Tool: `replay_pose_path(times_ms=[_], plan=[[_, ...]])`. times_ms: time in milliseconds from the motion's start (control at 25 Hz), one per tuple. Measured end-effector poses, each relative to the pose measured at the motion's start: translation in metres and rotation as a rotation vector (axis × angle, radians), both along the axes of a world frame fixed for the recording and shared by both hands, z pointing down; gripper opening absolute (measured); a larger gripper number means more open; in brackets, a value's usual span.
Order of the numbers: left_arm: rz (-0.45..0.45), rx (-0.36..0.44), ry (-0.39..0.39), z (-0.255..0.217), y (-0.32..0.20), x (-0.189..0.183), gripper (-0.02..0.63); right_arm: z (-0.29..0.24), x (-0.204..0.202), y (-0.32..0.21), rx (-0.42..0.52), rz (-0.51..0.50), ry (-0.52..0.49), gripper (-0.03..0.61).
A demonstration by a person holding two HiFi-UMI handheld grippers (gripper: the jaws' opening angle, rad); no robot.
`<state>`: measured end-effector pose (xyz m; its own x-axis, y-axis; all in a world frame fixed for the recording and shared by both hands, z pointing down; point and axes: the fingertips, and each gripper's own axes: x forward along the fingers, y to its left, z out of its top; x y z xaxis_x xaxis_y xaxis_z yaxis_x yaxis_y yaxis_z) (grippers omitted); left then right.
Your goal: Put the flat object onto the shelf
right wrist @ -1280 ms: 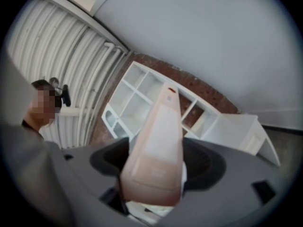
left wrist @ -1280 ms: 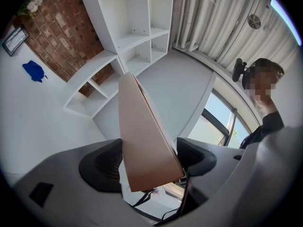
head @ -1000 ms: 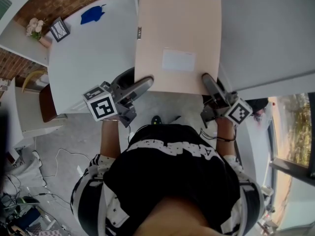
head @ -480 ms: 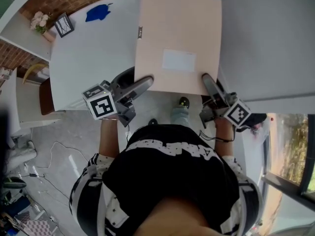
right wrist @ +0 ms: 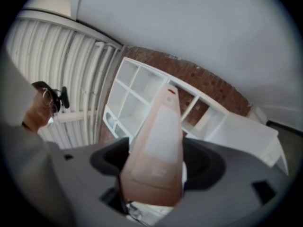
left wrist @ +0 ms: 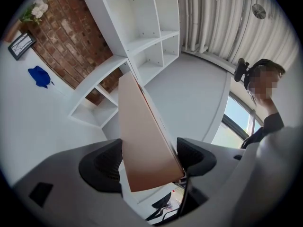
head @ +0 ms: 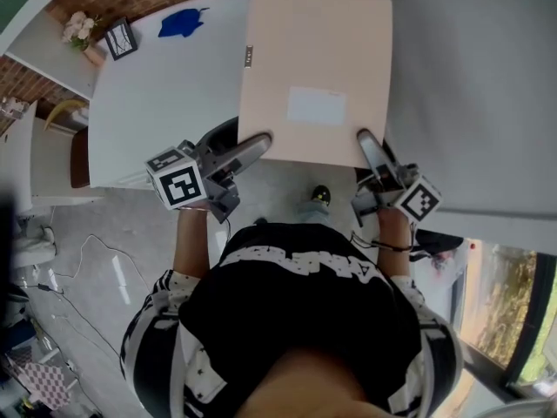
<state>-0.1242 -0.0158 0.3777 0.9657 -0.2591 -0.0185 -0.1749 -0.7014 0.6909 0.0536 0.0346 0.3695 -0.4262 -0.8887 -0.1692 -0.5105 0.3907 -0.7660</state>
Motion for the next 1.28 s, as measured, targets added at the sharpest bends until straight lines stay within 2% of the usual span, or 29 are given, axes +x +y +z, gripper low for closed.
replay_pose_path(times_ms=[920,1280], plan=[[-0.19,0.001,-0.025,-0.011,-0.041,0.067,0.353,-0.005,0.075,-0.075,0.0,-0.183,-0.031,0.341],[-0.257,0.004,-0.026,0.004,-0.06,0.1,0.353,0.009,0.107,-0.107,0.009,-0.249,-0.029,0.341]])
